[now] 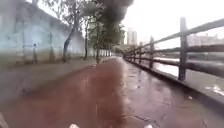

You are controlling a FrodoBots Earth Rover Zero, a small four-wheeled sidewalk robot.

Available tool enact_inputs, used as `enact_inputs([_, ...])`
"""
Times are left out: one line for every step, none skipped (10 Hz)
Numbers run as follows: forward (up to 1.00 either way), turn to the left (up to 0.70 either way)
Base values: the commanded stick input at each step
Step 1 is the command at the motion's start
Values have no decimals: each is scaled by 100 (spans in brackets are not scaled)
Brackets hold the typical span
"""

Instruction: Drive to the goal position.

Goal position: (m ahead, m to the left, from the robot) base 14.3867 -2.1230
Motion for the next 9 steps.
enact_inputs([85,2])
enact_inputs([85,2])
enact_inputs([85,-18])
enact_inputs([85,-28])
enact_inputs([85,-26])
enact_inputs([85,-2])
enact_inputs([85,2])
enact_inputs([85,2])
enact_inputs([85,2])
